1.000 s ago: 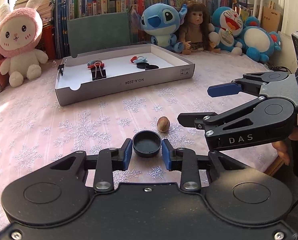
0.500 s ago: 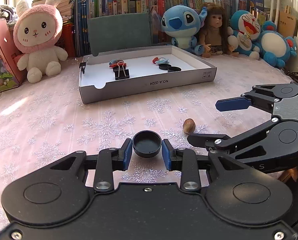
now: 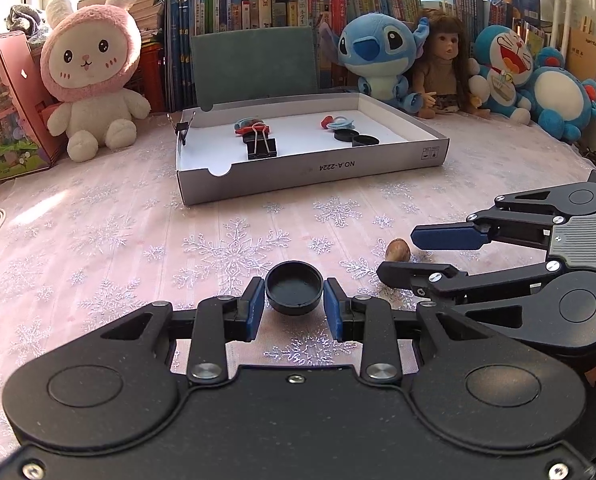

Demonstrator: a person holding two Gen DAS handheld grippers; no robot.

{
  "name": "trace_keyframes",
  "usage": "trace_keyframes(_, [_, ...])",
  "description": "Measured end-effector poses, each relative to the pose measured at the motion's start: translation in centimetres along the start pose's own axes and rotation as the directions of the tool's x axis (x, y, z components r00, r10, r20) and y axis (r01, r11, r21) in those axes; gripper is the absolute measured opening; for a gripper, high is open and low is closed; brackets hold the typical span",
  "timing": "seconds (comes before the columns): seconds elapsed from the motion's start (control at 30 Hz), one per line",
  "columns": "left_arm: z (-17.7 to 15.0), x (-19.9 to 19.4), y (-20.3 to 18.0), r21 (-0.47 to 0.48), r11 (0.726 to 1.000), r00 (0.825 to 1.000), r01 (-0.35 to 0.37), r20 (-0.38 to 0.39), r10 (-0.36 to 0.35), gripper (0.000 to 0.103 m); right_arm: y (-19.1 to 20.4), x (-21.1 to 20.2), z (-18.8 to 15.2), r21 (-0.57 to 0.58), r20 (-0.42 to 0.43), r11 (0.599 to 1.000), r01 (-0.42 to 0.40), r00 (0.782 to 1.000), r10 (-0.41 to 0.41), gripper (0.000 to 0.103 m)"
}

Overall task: Organize rigid objects
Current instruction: 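Grasp the black lid with the left gripper while the right grasps the brown acorn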

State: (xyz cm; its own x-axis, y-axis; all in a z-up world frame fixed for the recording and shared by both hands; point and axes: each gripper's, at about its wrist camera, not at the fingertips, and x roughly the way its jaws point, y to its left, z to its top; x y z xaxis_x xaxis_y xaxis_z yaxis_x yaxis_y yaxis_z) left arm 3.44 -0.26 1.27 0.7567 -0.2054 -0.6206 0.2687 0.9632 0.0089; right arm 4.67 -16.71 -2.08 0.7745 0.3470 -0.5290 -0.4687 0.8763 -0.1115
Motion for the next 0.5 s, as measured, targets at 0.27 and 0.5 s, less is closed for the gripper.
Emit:
trace_keyframes(0.27, [0.02,0.13,-0.05,-0.002,1.0,1.0,0.0,0.0,0.0,0.03,0.63,-0.07,-0.18,-0.007,0.008,1.0,0.005,1.0,-0.005,0.034])
trace_keyframes(0.5, [0.23,0.35,-0.24,-0.012,1.0,1.0,0.002,0.003,-0.002,0.03,0.5,0.46,-0.05,0.026,0.004,0.999,0.032,0.999,-0.032,0.027])
